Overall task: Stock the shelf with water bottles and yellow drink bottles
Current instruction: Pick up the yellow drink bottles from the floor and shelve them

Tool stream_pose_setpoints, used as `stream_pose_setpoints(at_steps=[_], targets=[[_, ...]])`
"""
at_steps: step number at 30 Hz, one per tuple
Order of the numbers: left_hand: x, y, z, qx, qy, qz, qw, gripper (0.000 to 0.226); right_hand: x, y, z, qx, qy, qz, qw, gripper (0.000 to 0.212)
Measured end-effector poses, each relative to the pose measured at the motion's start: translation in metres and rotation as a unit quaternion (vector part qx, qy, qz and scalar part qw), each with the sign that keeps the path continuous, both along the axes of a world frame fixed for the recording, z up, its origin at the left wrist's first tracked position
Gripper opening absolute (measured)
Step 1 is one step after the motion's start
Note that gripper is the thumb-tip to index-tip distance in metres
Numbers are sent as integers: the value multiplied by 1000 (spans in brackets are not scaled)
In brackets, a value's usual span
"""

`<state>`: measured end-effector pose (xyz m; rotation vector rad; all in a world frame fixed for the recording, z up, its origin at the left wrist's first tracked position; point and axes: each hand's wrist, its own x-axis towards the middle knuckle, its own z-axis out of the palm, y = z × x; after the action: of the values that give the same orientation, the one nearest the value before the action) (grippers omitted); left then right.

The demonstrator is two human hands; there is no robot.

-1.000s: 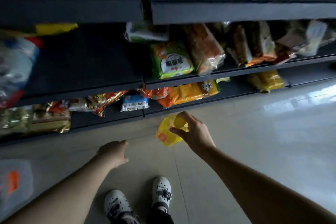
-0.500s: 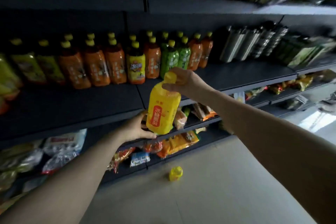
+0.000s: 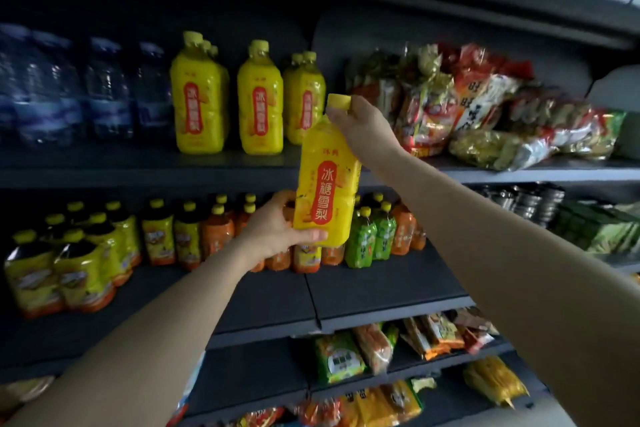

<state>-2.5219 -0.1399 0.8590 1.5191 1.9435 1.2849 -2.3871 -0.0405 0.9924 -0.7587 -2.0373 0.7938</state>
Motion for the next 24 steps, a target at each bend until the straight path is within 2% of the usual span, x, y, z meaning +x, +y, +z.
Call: stream_pose_setpoints(at_steps=[4,6,12,15,17,19,21,24], targets=[[-3,9,33,58,37,71,995,84,-21,-13,11,72,-60,-95,991,88],[-6,15,43,70,42,88,993,87,-28,-14,13,93,-68,-116,987,97],[-20,30,56,48,75,18,996,78,-34,8,25,109,-60,-154,980,91],[-37,40,71,34,140,9,990,78,-32,30,33,103,-58,-164,979,88],[-53,49,81,64,205,75,974,76,-34,47,37,116,-53,-163,978,88],[-69,60,90,112,268,164,943,74,-39,66,41,130,-44,-156,978,90],[-82,72,99,124,284,240,920,84,-47,84,44,138,-33,-151,978,92],[-96,95,108,83,263,313,909,110,-65,111,46,151,-22,-143,978,93]])
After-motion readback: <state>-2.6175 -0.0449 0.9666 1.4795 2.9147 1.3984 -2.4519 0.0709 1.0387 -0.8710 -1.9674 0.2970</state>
